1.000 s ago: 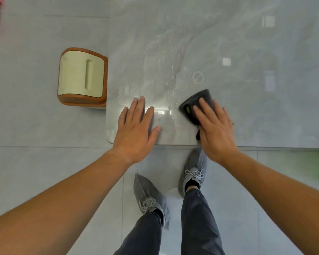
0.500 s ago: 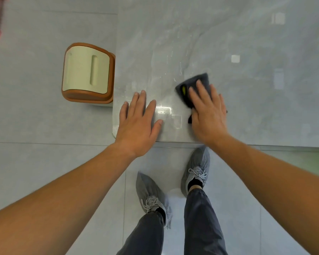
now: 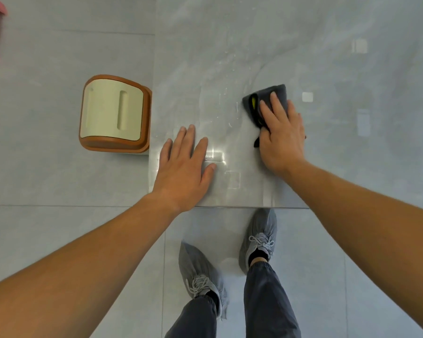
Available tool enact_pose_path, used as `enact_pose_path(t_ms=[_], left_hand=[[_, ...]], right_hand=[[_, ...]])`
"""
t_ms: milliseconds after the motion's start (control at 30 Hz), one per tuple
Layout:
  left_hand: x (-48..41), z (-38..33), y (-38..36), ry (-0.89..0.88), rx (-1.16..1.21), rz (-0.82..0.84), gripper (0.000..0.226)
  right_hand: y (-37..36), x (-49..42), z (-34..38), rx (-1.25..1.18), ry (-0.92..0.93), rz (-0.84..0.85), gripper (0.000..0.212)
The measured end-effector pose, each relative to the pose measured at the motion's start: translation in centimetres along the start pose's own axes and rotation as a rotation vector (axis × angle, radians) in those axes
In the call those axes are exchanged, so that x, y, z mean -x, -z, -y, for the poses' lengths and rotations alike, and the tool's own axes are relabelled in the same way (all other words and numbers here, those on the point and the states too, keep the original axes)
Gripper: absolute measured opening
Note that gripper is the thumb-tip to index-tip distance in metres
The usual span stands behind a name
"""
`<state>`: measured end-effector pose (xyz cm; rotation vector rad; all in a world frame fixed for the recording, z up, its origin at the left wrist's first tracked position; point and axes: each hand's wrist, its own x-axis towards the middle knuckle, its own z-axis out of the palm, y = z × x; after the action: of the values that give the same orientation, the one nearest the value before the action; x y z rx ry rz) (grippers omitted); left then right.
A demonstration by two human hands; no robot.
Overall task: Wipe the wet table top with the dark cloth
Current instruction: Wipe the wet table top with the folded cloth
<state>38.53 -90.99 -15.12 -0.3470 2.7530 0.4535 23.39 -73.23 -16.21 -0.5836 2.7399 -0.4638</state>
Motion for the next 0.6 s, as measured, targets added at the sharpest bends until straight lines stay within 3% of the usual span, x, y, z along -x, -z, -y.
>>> enact_pose_path(t_ms=[67,233,367,533,600], left_hand=[[-0.3,0.1,0.2,-0.006,-0.015,0.012,0.061],[-0.2,-0.1,0.1,0.003,-0.006,0.000,0.059],[-1.1,0.0,0.5,-0.021,-0.009,-0.042,0.055],[-4.1,0.8,1.3,-0.038,0.002,-0.071,0.054],[-5.8,0.6,1.9,-0.012,0.020,-0.065,0.056]], right_hand=[[-0.2,0.6,0.9,0.014,-0.018,-0.001,0.060],[-1.8,5.4,-0.6,0.111,0.245,0.067,0.056],[-0.6,1.6,-2.9,0.152,0.380,0.066,0.053],[0.3,-5.4,-0.9,0.066,0.110,-0.044,0.053],[-0.4,-4.6,-0.2,0.075,0.154,-0.070,0.054]])
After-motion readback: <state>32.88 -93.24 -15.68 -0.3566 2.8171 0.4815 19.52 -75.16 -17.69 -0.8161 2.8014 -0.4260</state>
